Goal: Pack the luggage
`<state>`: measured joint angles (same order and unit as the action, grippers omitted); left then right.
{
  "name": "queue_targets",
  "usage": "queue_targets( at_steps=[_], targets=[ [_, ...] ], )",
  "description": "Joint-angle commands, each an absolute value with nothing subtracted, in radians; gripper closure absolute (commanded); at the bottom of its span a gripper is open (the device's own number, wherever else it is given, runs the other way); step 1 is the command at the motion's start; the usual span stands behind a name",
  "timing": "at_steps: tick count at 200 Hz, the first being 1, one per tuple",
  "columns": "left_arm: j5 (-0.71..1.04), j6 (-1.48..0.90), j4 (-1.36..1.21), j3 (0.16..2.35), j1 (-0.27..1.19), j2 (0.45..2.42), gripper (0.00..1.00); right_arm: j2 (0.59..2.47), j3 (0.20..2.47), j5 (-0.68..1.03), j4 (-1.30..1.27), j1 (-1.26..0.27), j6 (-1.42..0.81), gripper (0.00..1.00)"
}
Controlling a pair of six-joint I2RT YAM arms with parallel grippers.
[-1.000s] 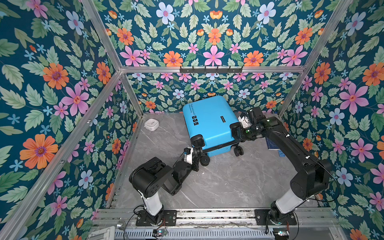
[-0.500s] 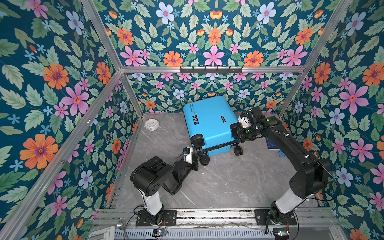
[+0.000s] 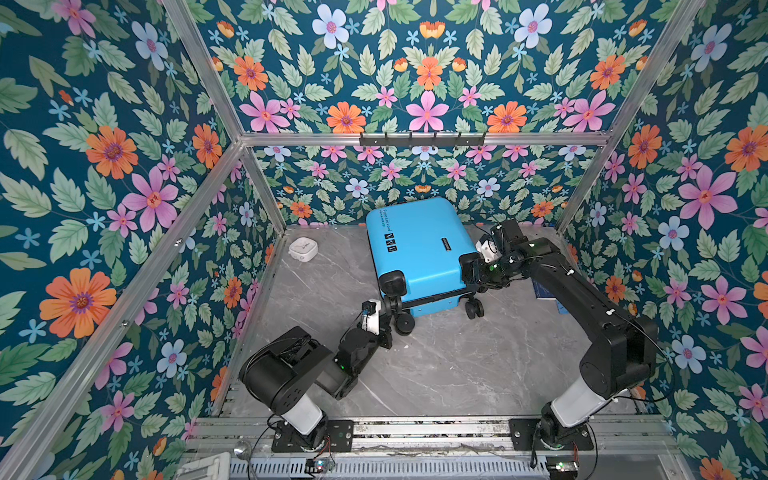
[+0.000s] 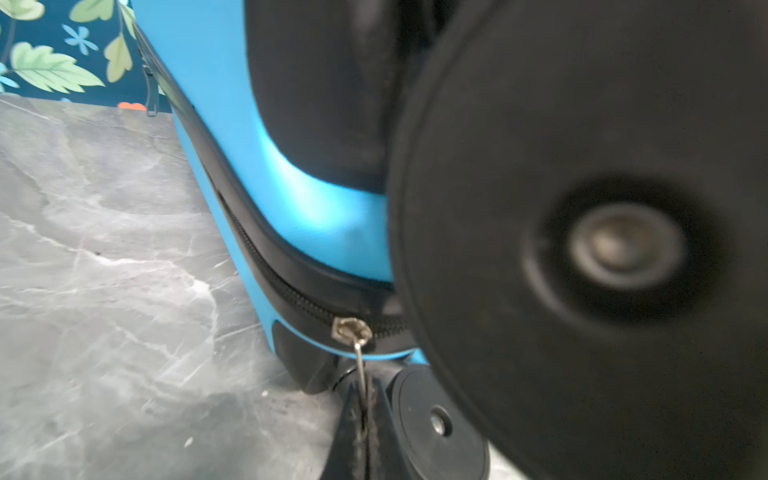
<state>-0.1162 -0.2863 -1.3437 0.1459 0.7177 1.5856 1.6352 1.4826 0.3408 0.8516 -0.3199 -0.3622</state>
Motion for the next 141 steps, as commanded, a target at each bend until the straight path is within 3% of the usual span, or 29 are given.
queue_targets(
  at_steps=[1, 59, 141],
  targets=[
    [-0.147, -0.237, -1.358, 0.144, 0.773, 1.544, 1.00, 1.614, 1.448, 0.409, 0.743, -0.332, -0.509, 1.00],
    [-0.306, -0.177, -1.245, 0.199, 0.927, 1.448, 1.00, 1.590, 1.370, 0.373, 0.661, -0.383, -0.630, 1.00],
    [-0.287, -0.127, -1.201, 0.303, 0.992, 1.493, 1.00, 1.555, 1.349, 0.366, 0.640, -0.397, -0.667, 1.00]
  ],
)
